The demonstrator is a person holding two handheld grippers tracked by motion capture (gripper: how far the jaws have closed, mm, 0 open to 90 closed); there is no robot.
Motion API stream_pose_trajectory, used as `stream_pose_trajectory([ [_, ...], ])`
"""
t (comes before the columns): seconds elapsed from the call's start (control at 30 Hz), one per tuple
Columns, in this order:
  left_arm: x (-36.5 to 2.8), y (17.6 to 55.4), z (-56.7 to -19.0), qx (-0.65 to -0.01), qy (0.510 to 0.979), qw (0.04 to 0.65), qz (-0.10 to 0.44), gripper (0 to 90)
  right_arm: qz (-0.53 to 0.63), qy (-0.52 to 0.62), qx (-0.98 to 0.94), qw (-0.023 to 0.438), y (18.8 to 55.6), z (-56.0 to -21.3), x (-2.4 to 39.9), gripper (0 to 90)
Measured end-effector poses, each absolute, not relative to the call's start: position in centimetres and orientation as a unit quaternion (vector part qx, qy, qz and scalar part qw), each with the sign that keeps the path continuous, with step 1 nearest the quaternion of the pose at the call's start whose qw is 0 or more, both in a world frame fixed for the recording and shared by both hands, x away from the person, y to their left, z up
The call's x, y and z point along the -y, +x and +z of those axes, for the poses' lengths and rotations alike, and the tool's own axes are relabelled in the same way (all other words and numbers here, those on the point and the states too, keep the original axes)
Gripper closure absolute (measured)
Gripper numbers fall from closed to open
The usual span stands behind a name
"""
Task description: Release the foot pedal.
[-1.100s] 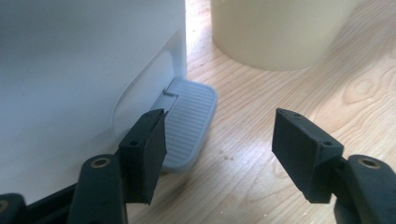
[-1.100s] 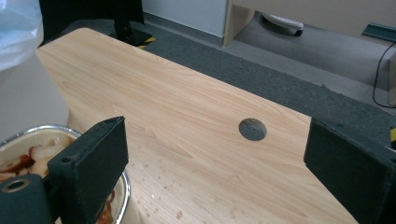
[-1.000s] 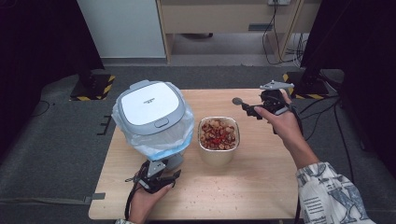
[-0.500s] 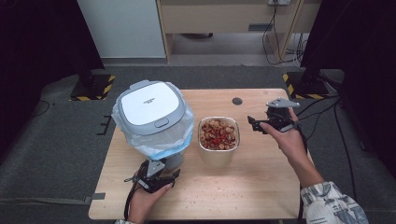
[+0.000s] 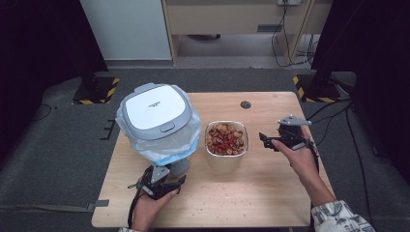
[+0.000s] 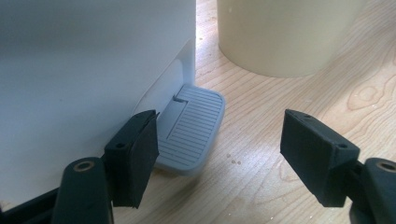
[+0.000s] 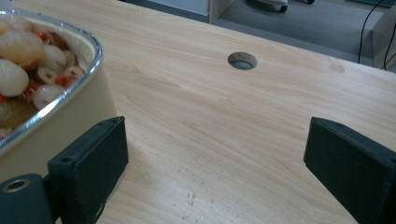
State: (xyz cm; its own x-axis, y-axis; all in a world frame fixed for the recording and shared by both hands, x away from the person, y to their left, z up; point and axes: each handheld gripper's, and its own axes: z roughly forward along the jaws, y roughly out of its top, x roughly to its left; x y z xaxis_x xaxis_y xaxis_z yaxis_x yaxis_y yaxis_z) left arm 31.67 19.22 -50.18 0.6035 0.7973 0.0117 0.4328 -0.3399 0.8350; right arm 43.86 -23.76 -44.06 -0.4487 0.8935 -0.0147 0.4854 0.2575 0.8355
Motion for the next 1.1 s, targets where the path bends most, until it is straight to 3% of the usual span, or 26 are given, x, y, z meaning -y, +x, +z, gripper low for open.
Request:
stream_pose_trajectory([
  [0.63, -19.8, 30.8, -50.2, -0.406, 0.786, 0.420, 0.201, 25.5, 0.355, 0.486, -0.764, 0.231, 42.6, -49.4, 24.6, 7.3],
  [1.1, -20.4, 30.8, -50.3, -0.409, 0.791, 0.406, 0.205, 24.6, 0.319, 0.546, -0.747, 0.204, 44.1, -52.1, 26.2, 7.7],
])
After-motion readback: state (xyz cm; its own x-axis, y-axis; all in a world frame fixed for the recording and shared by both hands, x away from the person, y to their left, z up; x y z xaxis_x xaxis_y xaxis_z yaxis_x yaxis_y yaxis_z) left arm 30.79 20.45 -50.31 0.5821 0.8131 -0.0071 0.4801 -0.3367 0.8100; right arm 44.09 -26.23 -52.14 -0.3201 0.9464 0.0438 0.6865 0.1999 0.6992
